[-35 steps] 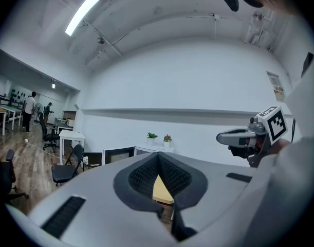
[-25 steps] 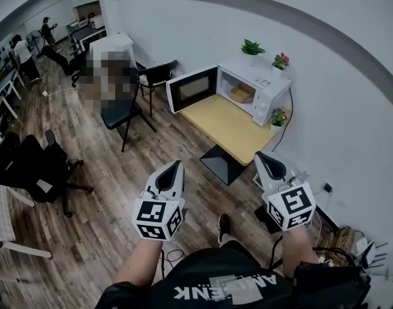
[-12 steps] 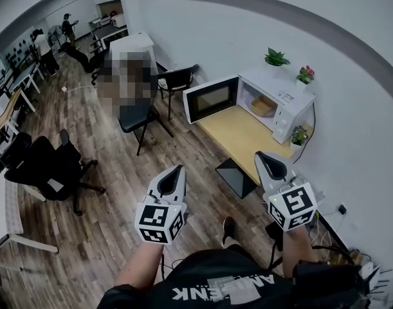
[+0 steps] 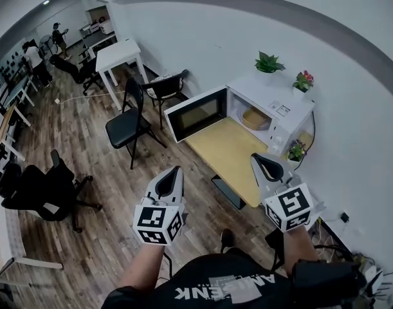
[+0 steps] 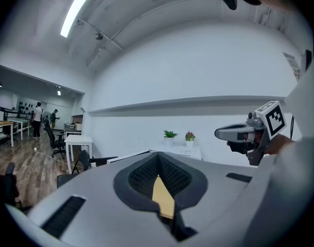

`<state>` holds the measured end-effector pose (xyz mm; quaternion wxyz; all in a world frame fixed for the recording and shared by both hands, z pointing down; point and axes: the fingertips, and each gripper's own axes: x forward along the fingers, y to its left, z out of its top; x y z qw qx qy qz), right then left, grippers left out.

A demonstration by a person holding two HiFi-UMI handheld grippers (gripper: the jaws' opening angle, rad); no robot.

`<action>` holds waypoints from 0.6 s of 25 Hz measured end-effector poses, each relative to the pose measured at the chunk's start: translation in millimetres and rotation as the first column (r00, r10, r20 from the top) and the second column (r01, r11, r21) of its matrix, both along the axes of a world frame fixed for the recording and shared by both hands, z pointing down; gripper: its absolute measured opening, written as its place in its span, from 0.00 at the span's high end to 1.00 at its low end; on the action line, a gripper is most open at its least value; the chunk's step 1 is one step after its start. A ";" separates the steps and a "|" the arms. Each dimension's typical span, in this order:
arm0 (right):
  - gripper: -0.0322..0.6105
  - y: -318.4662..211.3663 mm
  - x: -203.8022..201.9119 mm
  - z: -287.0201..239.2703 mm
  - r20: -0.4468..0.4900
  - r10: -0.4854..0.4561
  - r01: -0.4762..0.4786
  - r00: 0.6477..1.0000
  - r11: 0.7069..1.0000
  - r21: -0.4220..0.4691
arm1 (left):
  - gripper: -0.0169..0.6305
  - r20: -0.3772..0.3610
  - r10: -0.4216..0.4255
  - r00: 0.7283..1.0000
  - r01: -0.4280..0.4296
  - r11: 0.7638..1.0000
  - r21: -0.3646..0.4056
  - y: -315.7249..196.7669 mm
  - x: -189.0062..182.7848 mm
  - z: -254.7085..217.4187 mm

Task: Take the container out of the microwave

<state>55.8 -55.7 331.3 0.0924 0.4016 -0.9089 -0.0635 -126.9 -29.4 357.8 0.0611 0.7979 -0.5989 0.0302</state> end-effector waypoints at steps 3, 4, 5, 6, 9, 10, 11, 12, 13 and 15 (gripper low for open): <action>0.94 -34.8 12.9 4.4 -0.002 0.005 -0.005 1.000 1.000 -0.011 | 0.97 0.009 0.019 1.000 -0.019 1.000 -0.023 -36.4 17.5 7.1; 0.94 -44.7 17.5 6.0 0.000 0.009 -0.009 1.000 1.000 -0.015 | 0.97 0.012 0.028 1.000 -0.028 0.999 -0.032 -47.5 23.5 9.3; 0.94 -54.0 22.2 6.9 0.002 0.014 -0.014 1.000 1.000 -0.018 | 0.97 0.016 0.037 0.999 -0.037 0.999 -0.039 -58.3 29.4 10.3; 0.94 -62.9 26.7 7.1 0.002 0.021 -0.021 1.000 1.000 -0.019 | 0.97 0.022 0.046 0.999 -0.045 0.998 -0.043 -69.1 35.1 10.3; 0.94 -88.5 39.6 7.4 -0.005 0.035 -0.035 0.999 0.999 -0.017 | 0.97 0.065 0.056 0.996 -0.054 0.998 -0.043 -104.0 50.4 9.2; 0.94 -96.6 43.7 7.8 -0.008 0.036 -0.036 0.999 0.999 -0.015 | 0.97 0.076 0.059 0.995 -0.056 0.998 -0.040 -115.7 55.8 8.6; 0.94 -104.4 47.7 7.9 -0.010 0.036 -0.036 0.999 0.999 -0.011 | 0.97 0.080 0.066 0.995 -0.063 0.997 -0.037 -126.9 61.9 7.3; 0.94 -112.2 51.9 7.8 -0.011 0.038 -0.038 0.999 0.999 -0.007 | 0.97 0.077 0.076 0.994 -0.074 0.997 -0.034 -137.8 68.6 5.7; 0.94 -120.2 56.5 7.5 -0.011 0.044 -0.044 0.999 0.999 -0.004 | 0.97 0.072 0.088 0.994 -0.086 0.996 -0.031 -148.2 75.6 4.3; 0.94 -135.4 65.8 6.3 -0.025 0.066 -0.066 0.997 0.998 0.007 | 0.97 0.066 0.105 0.992 -0.103 0.994 -0.031 -166.9 89.0 3.8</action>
